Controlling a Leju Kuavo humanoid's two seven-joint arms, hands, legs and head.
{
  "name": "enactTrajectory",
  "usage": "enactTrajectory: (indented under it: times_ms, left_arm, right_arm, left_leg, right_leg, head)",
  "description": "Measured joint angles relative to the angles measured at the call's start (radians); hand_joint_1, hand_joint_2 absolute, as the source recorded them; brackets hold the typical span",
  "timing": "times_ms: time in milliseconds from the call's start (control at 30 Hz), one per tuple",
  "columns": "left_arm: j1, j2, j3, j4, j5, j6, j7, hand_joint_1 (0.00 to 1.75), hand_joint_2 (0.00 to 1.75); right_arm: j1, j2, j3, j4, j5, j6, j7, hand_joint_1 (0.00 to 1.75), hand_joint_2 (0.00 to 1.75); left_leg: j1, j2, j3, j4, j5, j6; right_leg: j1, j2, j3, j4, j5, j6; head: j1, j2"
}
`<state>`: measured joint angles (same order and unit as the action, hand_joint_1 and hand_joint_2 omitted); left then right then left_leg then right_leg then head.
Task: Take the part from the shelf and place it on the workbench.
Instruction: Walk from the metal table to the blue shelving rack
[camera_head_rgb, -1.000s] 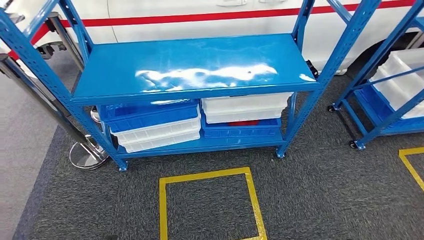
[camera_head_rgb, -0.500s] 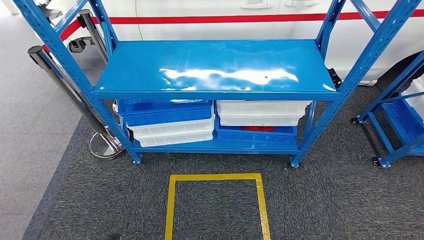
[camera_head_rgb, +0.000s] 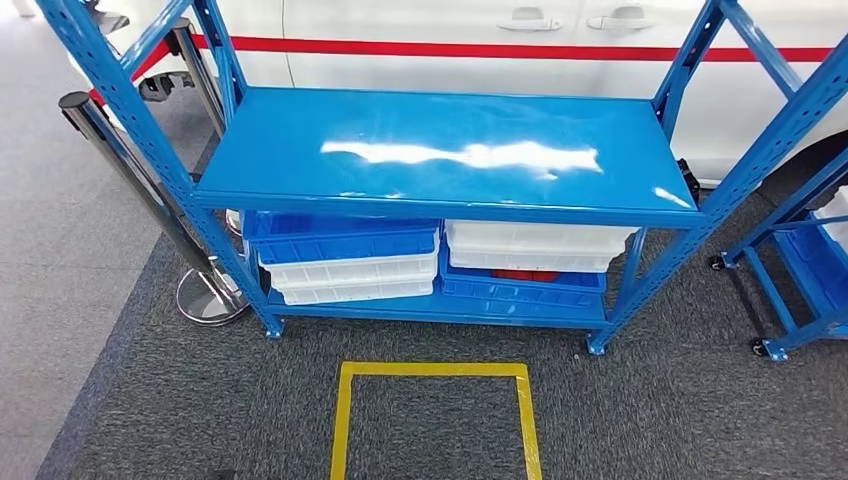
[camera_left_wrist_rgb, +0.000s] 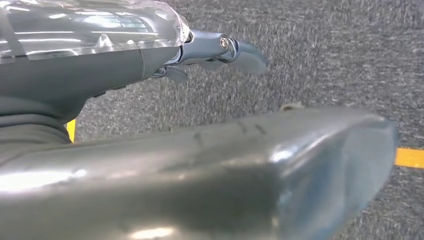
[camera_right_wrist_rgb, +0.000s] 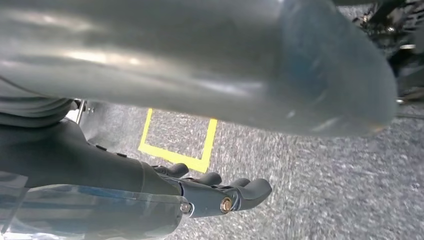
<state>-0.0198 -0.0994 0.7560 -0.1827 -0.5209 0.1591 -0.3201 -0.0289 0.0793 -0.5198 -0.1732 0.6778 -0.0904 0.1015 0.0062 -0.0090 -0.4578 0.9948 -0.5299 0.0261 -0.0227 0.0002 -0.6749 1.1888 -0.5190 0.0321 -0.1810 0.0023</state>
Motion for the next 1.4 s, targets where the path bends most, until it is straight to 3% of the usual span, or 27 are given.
enactTrajectory:
  times_ms: [33,100,233,300,367,400,433,467,533,600,633,700,767,867,900,933,967,1000,1067,1100,1133,1267,1400]
  left_arm:
    - [0.0,0.0,0.0,0.0,0.0,0.0,0.002,0.0,0.0]
    - [-0.003,-0.001,0.0,0.001,-0.001,0.001,0.006,0.0,0.0]
    - [-0.008,0.0,0.0,0.001,-0.004,0.006,0.013,0.0,0.0]
    - [-0.008,-0.001,0.0,0.001,-0.012,0.01,0.016,0.0,0.0]
    - [-0.006,-0.001,0.0,0.001,-0.02,0.01,0.02,0.0,0.0]
    - [-0.005,-0.001,0.0,0.001,-0.021,0.009,0.021,0.0,0.0]
    - [-0.004,-0.001,0.0,0.001,-0.021,0.008,0.021,0.0,0.0]
    - [-0.004,-0.001,0.0,0.001,-0.021,0.007,0.021,0.0,0.0]
    - [-0.003,0.0,0.0,0.001,-0.019,0.007,0.021,0.0,0.0]
    - [-0.003,0.0,0.0,0.001,-0.017,0.008,0.023,0.0,0.0]
    - [-0.002,0.0,0.0,0.001,-0.017,0.008,0.025,0.0,0.0]
    - [-0.001,0.0,0.001,0.001,-0.015,0.009,0.032,0.0,0.0]
    - [-0.003,0.0,0.005,0.001,-0.013,0.009,0.042,0.0,0.0]
    - [-0.007,-0.001,0.009,0.001,-0.013,0.012,0.057,0.0,0.0]
    - [-0.007,-0.001,0.01,0.001,-0.013,0.014,0.062,0.0,0.0]
    - [-0.007,-0.001,0.012,0.001,-0.013,0.018,0.066,0.0,0.0]
    - [-0.006,-0.001,0.013,0.001,-0.013,0.023,0.07,0.0,0.0]
    - [-0.006,-0.001,0.014,0.001,-0.013,0.027,0.074,0.0,0.44]
    - [-0.006,-0.002,0.015,0.001,-0.012,0.033,0.078,0.0,1.31]
    - [-0.007,-0.002,0.016,0.001,-0.012,0.035,0.079,0.0,1.75]
    - [-0.007,-0.001,0.016,0.001,-0.011,0.036,0.08,0.0,1.75]
    - [-0.007,-0.002,0.018,0.001,-0.009,0.042,0.076,0.0,1.75]
    - [-0.008,-0.003,0.028,0.001,0.001,0.054,0.076,0.0,1.75]
  right_arm:
    - [0.003,-0.001,-0.002,0.0,0.001,0.0,0.0,0.0,0.0]
    - [0.003,-0.002,-0.005,0.0,0.002,0.0,-0.001,0.0,0.0]
    - [0.0,-0.002,-0.007,0.0,0.003,-0.001,-0.002,0.0,0.0]
    - [0.0,-0.002,-0.007,0.0,0.003,-0.002,-0.004,0.0,0.0]
    - [-0.001,-0.002,-0.008,0.0,0.004,-0.003,-0.008,0.0,0.0]
    - [-0.002,-0.002,-0.008,0.0,0.004,-0.004,-0.011,0.0,0.0]
    - [-0.002,-0.002,-0.008,0.0,0.004,-0.005,-0.013,0.0,0.0]
    - [-0.002,-0.002,-0.008,0.0,0.004,-0.006,-0.014,0.0,0.0]
    - [-0.001,-0.002,-0.008,0.0,0.006,-0.007,-0.015,0.0,0.0]
    - [-0.001,-0.001,-0.008,0.001,0.007,-0.008,-0.014,0.0,0.0]
    - [-0.002,-0.001,-0.008,0.001,0.008,-0.01,-0.012,0.0,0.0]
    - [-0.004,-0.001,-0.008,0.001,0.012,-0.014,-0.003,0.0,0.87]
    - [-0.006,-0.002,-0.008,0.0,0.016,-0.018,0.009,0.0,1.75]
    - [-0.008,-0.002,-0.008,0.0,0.023,-0.021,0.023,0.0,1.75]
    - [-0.009,-0.002,-0.008,0.0,0.024,-0.022,0.025,0.0,1.75]
    - [-0.009,-0.002,-0.008,0.0,0.024,-0.026,0.024,0.0,1.75]
    - [-0.009,-0.002,-0.009,0.0,0.023,-0.031,0.023,0.0,1.75]
    - [-0.009,-0.002,-0.01,0.0,0.022,-0.036,0.02,0.0,1.75]
    - [-0.009,-0.001,-0.013,0.0,0.017,-0.042,0.015,0.0,0.87]
    - [-0.01,-0.001,-0.015,0.0,0.015,-0.043,0.013,0.0,0.44]
    - [-0.011,0.0,-0.015,0.0,0.015,-0.042,0.013,0.0,0.0]
    - [-0.013,0.0,-0.015,0.0,0.02,-0.042,0.013,0.0,1.75]
    - [-0.013,0.0,-0.015,0.0,0.031,-0.042,0.023,0.0,1.75]
  left_leg:
    - [-0.001,-0.001,0.014,0.002,-0.011,-0.005]
    - [-0.003,0.0,0.027,0.004,-0.029,-0.017]
    - [-0.002,0.001,0.023,0.041,-0.031,-0.04]
    - [0.001,0.003,-0.03,0.137,-0.057,-0.049]
    - [0.004,0.003,-0.107,0.249,-0.113,-0.057]
    - [0.005,0.003,-0.136,0.278,-0.129,-0.059]
    - [0.005,0.003,-0.15,0.277,-0.123,-0.059]
    - [0.005,0.003,-0.147,0.243,-0.093,-0.058]
    - [0.004,0.004,-0.112,0.119,-0.003,-0.05]
    - [-0.001,0.005,-0.09,0.04,0.026,-0.037]
    - [-0.004,0.005,-0.09,0.031,0.026,-0.03]
    - [-0.003,0.006,-0.088,0.024,0.043,-0.016]
    - [0.002,0.007,-0.081,0.012,0.059,-0.004]
    - [0.002,0.008,-0.082,0.008,0.065,0.008]
    - [0.002,0.008,-0.082,0.008,0.064,0.009]
    - [0.002,0.008,-0.082,0.009,0.063,0.01]
    - [0.003,0.007,-0.081,0.011,0.061,0.009]
    - [0.004,0.006,-0.08,0.014,0.058,0.007]
    - [0.003,0.004,-0.083,0.028,0.047,-0.002]
    - [0.0,0.004,-0.086,0.035,0.041,-0.007]
    - [-0.003,0.003,-0.088,0.039,0.037,-0.011]
    - [-0.002,0.003,-0.087,0.035,0.037,-0.02]
    - [0.0,0.003,-0.084,0.031,0.038,-0.026]
  right_leg:
    - [0.002,0.0,0.013,-0.06,0.045,-0.004]
    - [0.008,0.001,0.025,-0.127,0.098,-0.017]
    - [0.009,0.002,0.046,-0.146,0.093,-0.044]
    - [0.006,0.0,0.064,-0.156,0.087,-0.054]
    - [0.008,0.0,0.071,-0.158,0.081,-0.059]
    - [0.008,0.001,0.075,-0.158,0.077,-0.06]
    - [0.009,0.002,0.079,-0.158,0.073,-0.06]
    - [0.009,0.002,0.084,-0.158,0.069,-0.058]
    - [0.009,0.003,0.096,-0.157,0.061,-0.054]
    - [0.011,0.003,0.099,-0.156,0.057,-0.046]
    - [0.012,0.003,0.099,-0.156,0.056,-0.04]
    - [0.012,0.003,0.1,-0.155,0.054,-0.027]
    - [0.012,0.003,0.089,-0.122,0.027,-0.018]
    - [0.006,0.002,0.011,0.047,-0.065,-0.007]
    - [0.003,0.002,-0.012,0.094,-0.079,-0.001]
    - [-0.002,0.002,-0.019,0.109,-0.074,0.005]
    - [-0.007,0.001,-0.009,0.085,-0.051,0.011]
    - [-0.013,0.001,0.019,0.027,-0.014,0.017]
    - [-0.021,0.002,0.079,-0.1,0.04,0.025]
    - [-0.023,0.004,0.095,-0.137,0.048,0.024]
    - [-0.022,0.006,0.1,-0.15,0.046,0.02]
    - [-0.014,0.008,0.099,-0.149,0.044,0.008]
    - [-0.011,0.008,0.1,-0.149,0.042,0.003]
  head:
    - [0.0,0.0]
    - [0.0,0.0]
    - [0.0,0.0]
    - [0.0,0.0]
    - [0.0,0.0]
    - [0.0,0.0]
    - [0.0,0.0]
    - [0.0,0.0]
    - [0.0,0.0]
    - [0.0,0.0]
    - [0.0,0.0]
    - [0.0,0.0]
    - [0.0,0.0]
    - [0.0,0.0]
    - [0.0,0.0]
    - [0.0,0.0]
    - [0.0,0.0]
    - [0.0,0.0]
    - [0.0,0.0]
    - [0.0,0.0]
    - [0.0,0.0]
    - [-0.001,0.0]
    - [-0.001,0.0]
